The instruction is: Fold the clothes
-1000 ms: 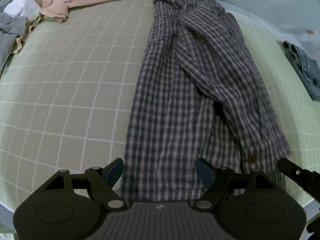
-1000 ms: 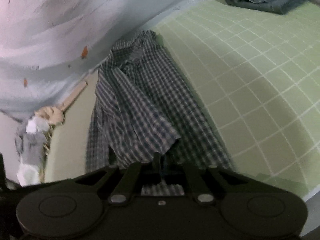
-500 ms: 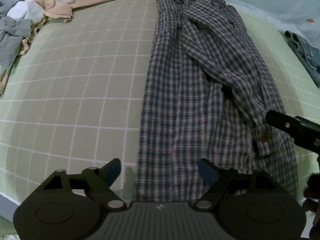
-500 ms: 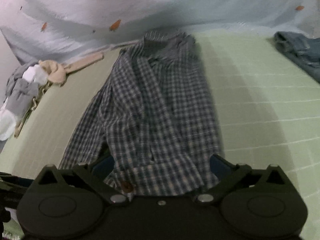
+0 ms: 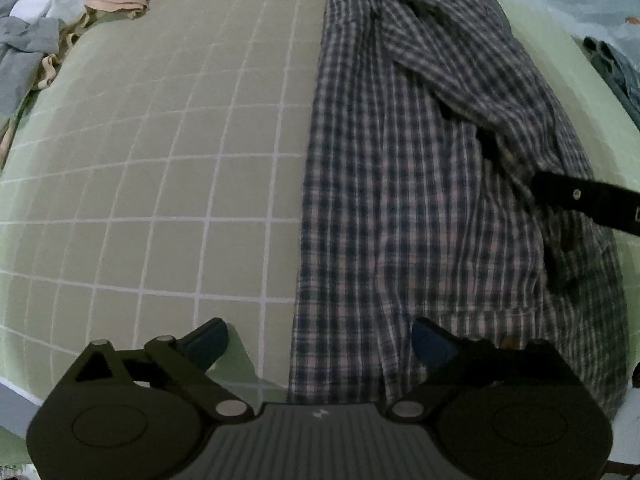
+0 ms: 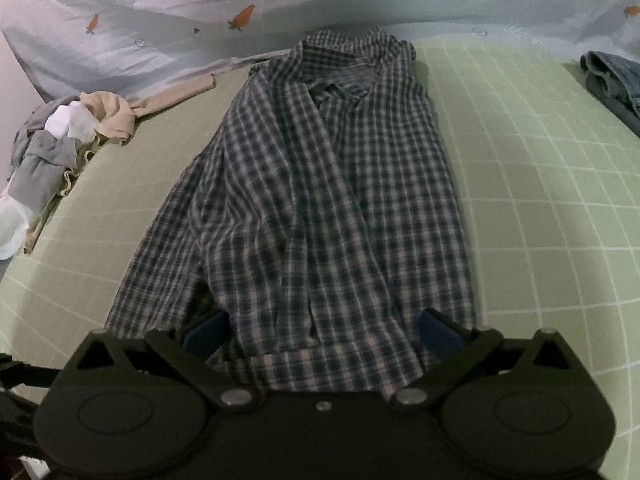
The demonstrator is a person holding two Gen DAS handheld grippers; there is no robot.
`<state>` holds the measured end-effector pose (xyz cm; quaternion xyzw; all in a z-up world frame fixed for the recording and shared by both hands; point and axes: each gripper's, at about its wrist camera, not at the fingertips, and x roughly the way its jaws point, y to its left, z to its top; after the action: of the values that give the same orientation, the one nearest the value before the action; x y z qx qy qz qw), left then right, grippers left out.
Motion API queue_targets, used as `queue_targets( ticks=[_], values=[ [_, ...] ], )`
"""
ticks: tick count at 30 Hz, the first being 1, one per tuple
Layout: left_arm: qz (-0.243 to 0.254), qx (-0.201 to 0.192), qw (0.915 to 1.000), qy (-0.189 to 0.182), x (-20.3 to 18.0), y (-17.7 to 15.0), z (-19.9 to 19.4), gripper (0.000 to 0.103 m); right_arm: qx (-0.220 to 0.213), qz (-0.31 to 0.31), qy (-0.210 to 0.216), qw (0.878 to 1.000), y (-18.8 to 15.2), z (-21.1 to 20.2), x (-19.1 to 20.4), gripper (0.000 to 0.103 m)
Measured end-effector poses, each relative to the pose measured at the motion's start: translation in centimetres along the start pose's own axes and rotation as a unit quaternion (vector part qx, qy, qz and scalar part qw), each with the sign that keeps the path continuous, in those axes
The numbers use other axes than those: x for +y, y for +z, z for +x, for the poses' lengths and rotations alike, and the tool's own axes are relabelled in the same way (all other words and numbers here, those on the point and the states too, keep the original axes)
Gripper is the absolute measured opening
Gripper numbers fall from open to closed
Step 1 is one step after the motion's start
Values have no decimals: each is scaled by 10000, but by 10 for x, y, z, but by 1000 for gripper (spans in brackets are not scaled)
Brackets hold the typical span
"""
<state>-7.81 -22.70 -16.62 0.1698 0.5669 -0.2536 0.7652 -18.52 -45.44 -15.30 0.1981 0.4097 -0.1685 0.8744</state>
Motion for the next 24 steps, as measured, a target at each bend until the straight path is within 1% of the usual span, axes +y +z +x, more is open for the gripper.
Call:
queue_targets(
  ticks=[1,2,4,6,7,8,9,10,11,13,16,18,19,21,22,23,24],
  values=[
    [20,-3,10000,18,-1,0,1,101,12,-27,11,10000,-1,0,0,97],
    [40,-6,10000,35,-1,0,2,102,24,-54,22,10000,-1,1,1,90],
    [54,-4,10000,45,-3,1,4,103,74,-20,20,10000,-2,1,0,83],
    [41,6,10000,30,-3,2,6,103,99,142,151,9997,-3,0,-1,74],
    [33,12,10000,20,-3,3,6,103,65,227,211,9995,-4,-2,-3,63],
    [25,18,10000,11,-2,4,7,103,48,233,288,9993,-5,-5,-4,48],
    [15,23,10000,10,0,6,8,103,30,238,364,9990,-6,-7,-4,37],
    [7,27,10000,15,-1,6,8,103,-49,245,416,9988,-7,-11,-4,14],
    [-1,31,10000,21,-1,6,9,103,-128,250,467,9985,-8,-15,-4,11],
    [-8,38,10000,27,-3,9,11,103,-273,202,426,9985,-9,-28,-1,10],
    [-22,20,10000,24,-6,11,14,103,-388,391,501,9972,-8,-55,4,10],
    [-26,-5,10000,25,-5,11,14,103,-502,376,486,9968,-11,-75,8,10],
    [-30,-12,10000,26,-5,9,14,103,-473,293,419,9976,-14,-80,11,10],
    [-34,-1,10000,25,-6,6,14,103,-181,174,232,9994,-23,-74,14,14],
    [-36,8,10000,25,-7,4,13,103,89,154,132,9998,-29,-65,13,29],
    [-35,24,10000,26,-10,-3,10,103,219,180,74,9996,-31,-59,11,45],
    [-33,56,10000,23,-10,-3,11,103,349,206,17,9992,-34,-54,10,47]
  ],
)
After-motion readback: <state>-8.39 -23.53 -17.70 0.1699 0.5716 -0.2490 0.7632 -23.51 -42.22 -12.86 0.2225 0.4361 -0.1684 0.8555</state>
